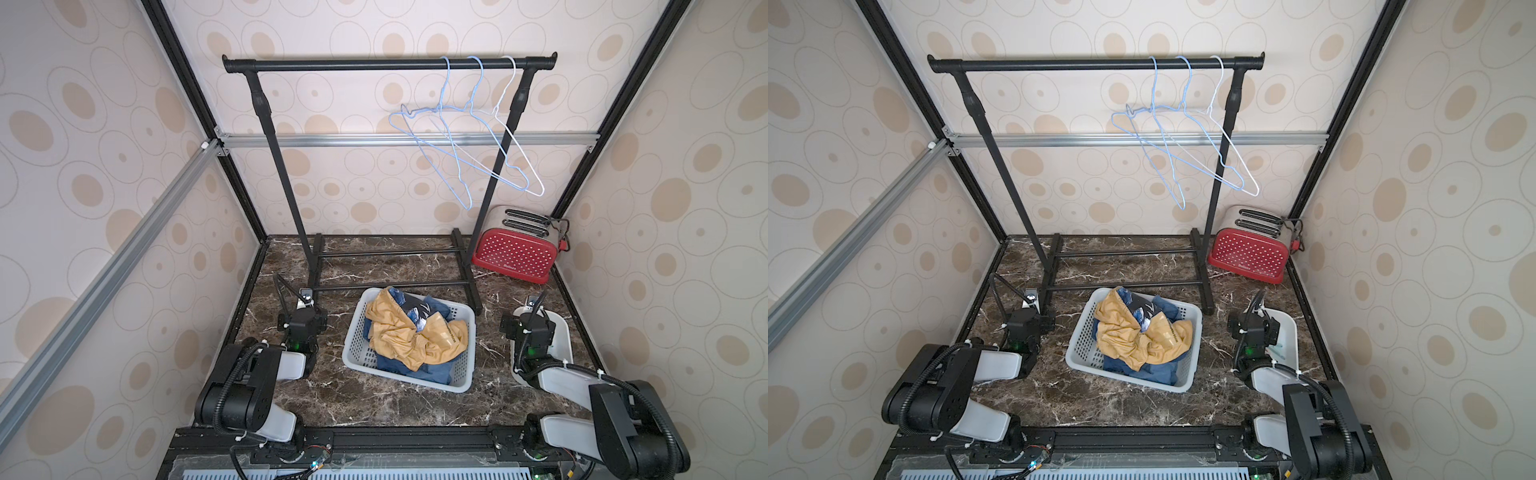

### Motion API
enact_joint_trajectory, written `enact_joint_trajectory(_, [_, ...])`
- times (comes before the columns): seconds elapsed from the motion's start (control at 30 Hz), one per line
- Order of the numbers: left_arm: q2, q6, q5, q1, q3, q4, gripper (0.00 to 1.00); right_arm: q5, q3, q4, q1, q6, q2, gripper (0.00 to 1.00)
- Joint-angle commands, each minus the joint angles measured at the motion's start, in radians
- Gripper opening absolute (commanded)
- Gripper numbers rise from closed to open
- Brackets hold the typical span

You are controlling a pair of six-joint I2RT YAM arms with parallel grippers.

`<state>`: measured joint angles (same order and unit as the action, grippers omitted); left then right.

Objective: Remove the clothespins securing t-shirts to the hanger
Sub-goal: Reset both arms

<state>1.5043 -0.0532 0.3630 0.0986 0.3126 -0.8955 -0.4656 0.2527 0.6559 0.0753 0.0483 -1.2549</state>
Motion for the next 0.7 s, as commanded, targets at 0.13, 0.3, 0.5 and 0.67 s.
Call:
enact_joint_trajectory(0.13, [0.052, 0.048, -0.008, -0.035, 0.041, -0.112, 0.99, 0.126, 0.024, 0.124, -0.011, -0.021, -0.01, 1.0])
enact_joint_trajectory(0.3, [0.039, 0.054, -0.036, -0.046, 0.062, -0.051, 0.99, 0.246, 0.037, 0.226, -0.012, -0.026, -0.114, 1.0])
enact_joint_trajectory(0.5, [0.042, 0.056, -0.035, -0.048, 0.062, -0.049, 0.99, 0.261, 0.071, 0.279, -0.009, -0.03, -0.255, 0.99])
enact_joint_trajectory(0.67, [0.046, 0.087, -0.179, -0.109, 0.116, 0.053, 0.99, 0.258, 0.099, 0.245, -0.008, -0.032, -0.261, 1.0])
